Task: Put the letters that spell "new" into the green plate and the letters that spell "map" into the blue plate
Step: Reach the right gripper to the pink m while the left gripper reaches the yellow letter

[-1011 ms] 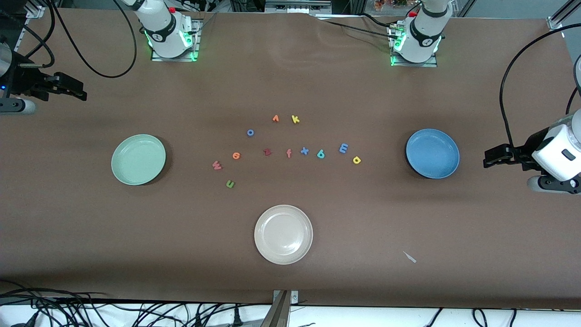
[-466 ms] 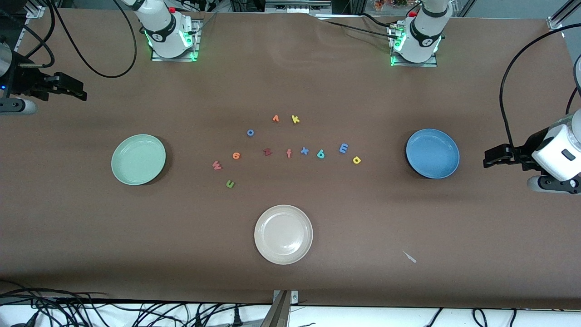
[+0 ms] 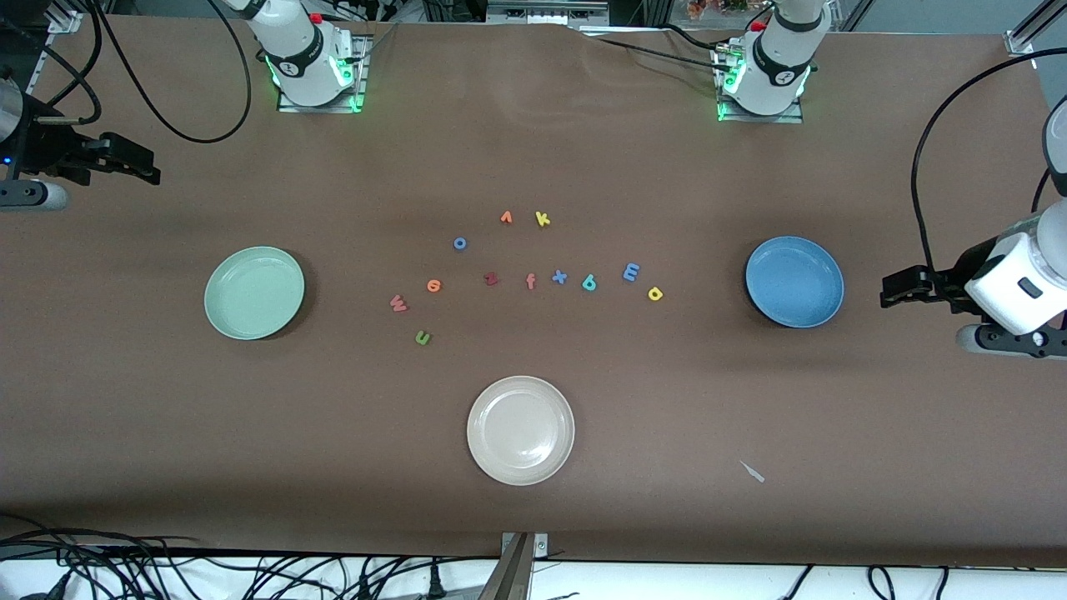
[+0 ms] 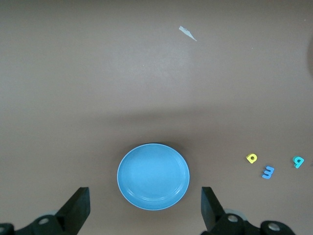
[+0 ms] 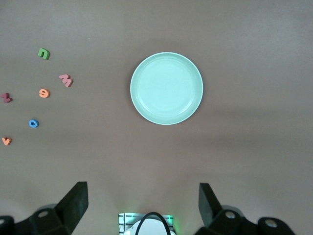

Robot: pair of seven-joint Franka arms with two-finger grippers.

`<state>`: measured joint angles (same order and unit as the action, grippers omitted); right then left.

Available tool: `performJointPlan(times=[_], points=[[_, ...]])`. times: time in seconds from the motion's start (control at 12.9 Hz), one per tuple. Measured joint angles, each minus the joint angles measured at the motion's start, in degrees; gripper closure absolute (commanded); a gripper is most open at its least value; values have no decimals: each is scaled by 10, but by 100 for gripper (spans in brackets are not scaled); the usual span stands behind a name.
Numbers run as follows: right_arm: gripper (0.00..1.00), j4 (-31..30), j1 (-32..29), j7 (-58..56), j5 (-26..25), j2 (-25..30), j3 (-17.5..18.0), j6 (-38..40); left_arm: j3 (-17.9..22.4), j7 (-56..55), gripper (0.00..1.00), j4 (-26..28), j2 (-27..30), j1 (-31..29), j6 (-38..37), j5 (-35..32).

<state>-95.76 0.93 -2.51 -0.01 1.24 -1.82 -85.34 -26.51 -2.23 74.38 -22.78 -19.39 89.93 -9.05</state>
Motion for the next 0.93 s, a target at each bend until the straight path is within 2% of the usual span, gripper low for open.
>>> performJointPlan(times=[0.23, 0.54, 0.7, 0.93], points=[[0, 0, 11, -1, 3, -15, 4, -2, -4, -48, 0, 11, -15, 20, 0, 0], [0, -1, 49, 0, 18, -49, 6, -25, -6, -178, 0, 39, -40, 64, 1, 19], [0, -11, 66, 0, 33, -76, 7, -66, -6, -240, 0, 50, -55, 71, 13, 67], [0, -53, 100, 5, 36, -103, 9, -152, -6, -353, 0, 87, -71, 83, 92, 81]])
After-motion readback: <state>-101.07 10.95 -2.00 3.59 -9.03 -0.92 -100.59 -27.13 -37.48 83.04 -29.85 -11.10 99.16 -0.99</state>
